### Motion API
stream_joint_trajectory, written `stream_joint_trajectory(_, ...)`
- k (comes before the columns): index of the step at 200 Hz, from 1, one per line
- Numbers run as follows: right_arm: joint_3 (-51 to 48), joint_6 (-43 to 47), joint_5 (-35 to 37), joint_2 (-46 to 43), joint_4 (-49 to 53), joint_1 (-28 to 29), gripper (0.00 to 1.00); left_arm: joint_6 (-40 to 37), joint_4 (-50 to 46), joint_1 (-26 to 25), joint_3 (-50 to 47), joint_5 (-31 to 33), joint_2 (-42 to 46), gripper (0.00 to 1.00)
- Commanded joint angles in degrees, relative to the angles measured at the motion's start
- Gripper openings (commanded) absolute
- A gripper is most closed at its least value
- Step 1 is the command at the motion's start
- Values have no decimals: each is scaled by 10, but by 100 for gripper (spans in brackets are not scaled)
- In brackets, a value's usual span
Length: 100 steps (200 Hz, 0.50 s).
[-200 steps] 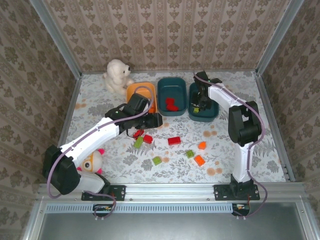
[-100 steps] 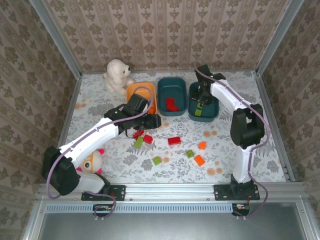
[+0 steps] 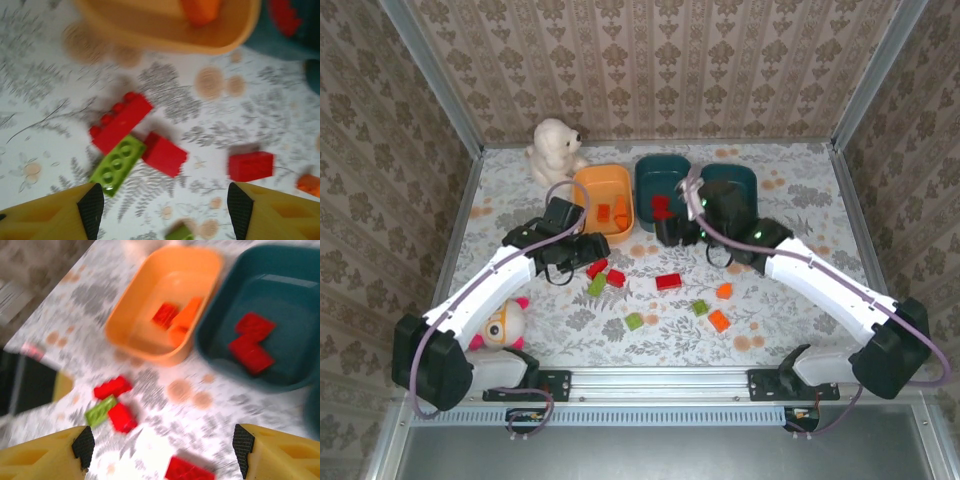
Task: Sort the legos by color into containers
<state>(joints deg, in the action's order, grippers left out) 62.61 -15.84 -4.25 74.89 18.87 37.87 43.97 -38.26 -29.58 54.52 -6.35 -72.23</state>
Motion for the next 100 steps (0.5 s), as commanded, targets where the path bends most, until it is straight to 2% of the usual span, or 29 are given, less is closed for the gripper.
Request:
stream_joint_trajectory(1, -48, 2, -15, -19, -57, 30, 76, -26, 3, 9, -4, -12, -28, 67)
stream_joint_trajectory(32, -74, -36, -13, -35, -50, 40, 76, -141, 13, 10, 25, -19, -95, 61)
stream_joint_trajectory(51, -76, -34, -6, -41, -38, 39, 76, -198, -6, 10, 49, -1, -132, 60)
stream_joint_trajectory(67, -72, -30, -3, -45, -28, 40, 76, -230, -18, 12, 63, 22, -163, 60)
stream_joint_trajectory(100, -75, -33, -1, -57, -18, 39, 76, -262, -15, 14, 80, 27, -217, 59)
